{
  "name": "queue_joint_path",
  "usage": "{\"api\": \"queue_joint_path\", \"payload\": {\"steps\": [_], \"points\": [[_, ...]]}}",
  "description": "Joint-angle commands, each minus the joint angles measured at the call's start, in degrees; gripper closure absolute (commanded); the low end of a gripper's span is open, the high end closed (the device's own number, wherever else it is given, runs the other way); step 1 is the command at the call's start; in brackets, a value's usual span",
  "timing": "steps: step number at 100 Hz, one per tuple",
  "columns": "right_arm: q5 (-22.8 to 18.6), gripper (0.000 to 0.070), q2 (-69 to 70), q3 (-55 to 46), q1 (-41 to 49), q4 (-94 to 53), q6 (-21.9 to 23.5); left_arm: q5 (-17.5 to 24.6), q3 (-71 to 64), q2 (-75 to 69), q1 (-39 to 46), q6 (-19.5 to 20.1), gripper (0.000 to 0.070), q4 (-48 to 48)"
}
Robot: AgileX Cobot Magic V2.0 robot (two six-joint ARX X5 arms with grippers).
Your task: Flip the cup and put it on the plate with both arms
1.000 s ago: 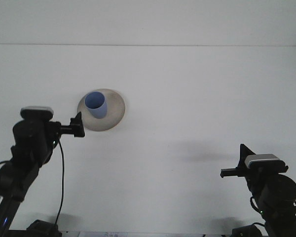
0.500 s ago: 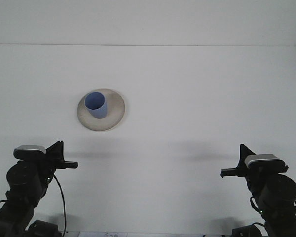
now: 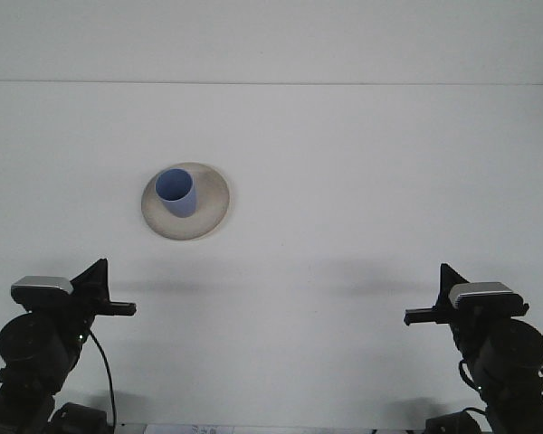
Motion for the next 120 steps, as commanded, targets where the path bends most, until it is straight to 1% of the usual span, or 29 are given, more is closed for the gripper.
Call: {"api": "queue_joint_path", "payload": {"steps": [1,11,16,25,33,46,52,68,74,83,92,97,106,113,120], "points": [[0.0,0.07,0.2,0.55,0.15,0.52,0.74,-0.15,0.63,-0.52,-0.04,-0.13,0.0688,0.59],[-0.02,0.07,0.2,0.55,0.15,0.5,0.74,-0.17,0.63,-1.62,-0.04,-0.02,0.0688,0.63],[0.0,0.07,0.2,0.55,0.15,0.52,0.74,-0.22,0.63,-2.08,-0.02,1.77,0.0688,1.14],[0.0,0.07,0.2,0.55,0.15,0.5,0.74,-0.22,0.13,-3.21,0.02,1.92,0.0688,2.27],[-0.02,0.07,0.2,0.55,0.15,0.52,0.74,-0.13,-0.66,-4.66,0.85,3.67,0.0688,2.4],[0.0,0.07,0.2,0.55,0.15,0.52,0.74,0.15,-4.92,-8.76,2.73,3.8,0.0688,4.9],[0.0,0.07,0.2,0.55,0.15,0.52,0.74,1.38,-8.07,-11.5,3.56,4.04,0.0688,7.04],[-0.02,0.07,0.2,0.55,0.15,0.52,0.74,8.31,-18.45,-19.15,5.14,6.43,0.0688,15.06],[0.0,0.07,0.2,0.55,0.15,0.52,0.74,9.25,-22.12,-21.49,5.31,6.36,0.0688,16.96],[0.0,0.07,0.2,0.55,0.15,0.52,0.74,9.25,-27.02,-24.44,5.33,6.03,0.0688,18.78],[-0.02,0.07,0.2,0.55,0.15,0.52,0.74,9.25,-30.49,-24.3,5.35,5.7,0.0688,21.59],[0.0,0.07,0.2,0.55,0.15,0.55,0.74,9.25,-31.8,-24.3,5.35,5.57,0.0688,22.64],[-0.02,0.07,0.2,0.57,0.15,0.52,0.74,9.25,-34.62,-24.3,5.35,4.22,0.0688,26.51],[0.0,0.07,0.2,0.57,0.15,0.55,0.72,9.25,-36.48,-24.3,5.35,4.17,0.0688,29.18],[0.0,0.07,0.2,0.57,0.15,0.55,0.74,9.25,-36.44,-24.3,5.35,4.22,0.0688,28.81]]}}
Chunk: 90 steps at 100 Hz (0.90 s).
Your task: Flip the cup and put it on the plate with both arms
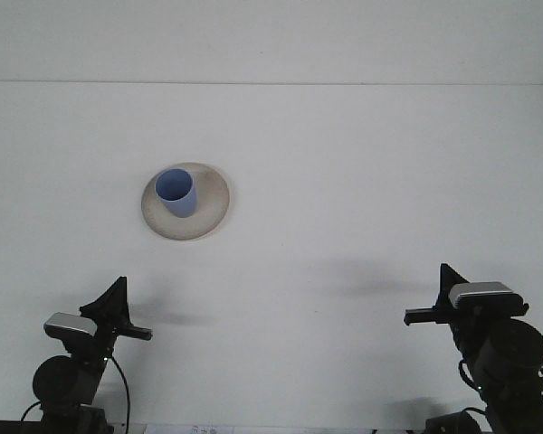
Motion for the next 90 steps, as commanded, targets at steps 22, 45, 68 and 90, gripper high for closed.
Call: {"api": "queue_joint_path", "payload": {"steps": [22,45,68,90], "points": [[0.02,0.07,0.2,0.57,0.15,0.55,0.72,0.26,-1.11,-0.17,0.04,-0.37,0.0688,1.44],[0.02,0.07,0.2,0.57,0.15,0.55,0.72,0.26,-1.11,-0.17,0.04,-0.35,0.0688,1.49],[0.02,0.07,0.2,0.57,0.15,0.55,0.72,0.26,-1.11,-0.17,0.04,-0.35,0.0688,1.46],[0.0,0.07,0.2,0.57,0.15,0.55,0.72,0.26,-1.11,-0.17,0.04,-0.35,0.0688,1.46]]}}
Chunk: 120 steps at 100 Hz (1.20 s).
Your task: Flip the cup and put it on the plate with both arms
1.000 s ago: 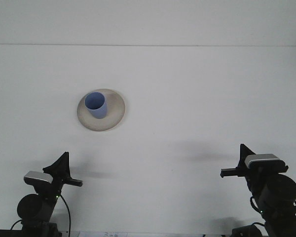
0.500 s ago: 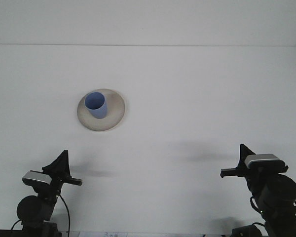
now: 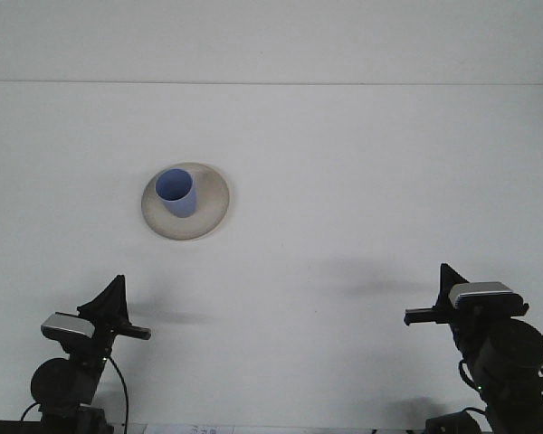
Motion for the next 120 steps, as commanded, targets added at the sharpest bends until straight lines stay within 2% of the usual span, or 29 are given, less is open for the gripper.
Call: {"api": "queue_joint_path", "payload": {"steps": [1,25,49,62,82,120], "points": [[0.0,0.07,0.2,0.55,0.15,0.61,0.72,0.26,-1.11,-0.07,0.0,-0.17,0.0688,0.55],[-1.11,0.07,-2.36,-2.03,-1.57,4.02,0.72,0.26,-1.11,-0.07,0.0,-0.17,0.0688,0.55],[-1.55,0.07,-10.97,-17.22,-9.18,26.99,0.72,0.26,-1.11,-0.07,0.0,-0.17,0.0688,0.55],[-1.53,0.07,-16.28,-24.37,-11.91,33.88,0.74,0.26,-1.11,-0.07,0.0,-0.17,0.0688,0.55],[-1.55,0.07,-25.92,-31.93,-12.83,34.67,0.74,0.26,-1.11,-0.07,0.0,-0.17,0.0688,0.57],[-1.55,0.07,-25.66,-38.47,-12.76,39.76,0.72,0.26,-1.09,-0.02,0.0,-0.17,0.0688,0.52]]}}
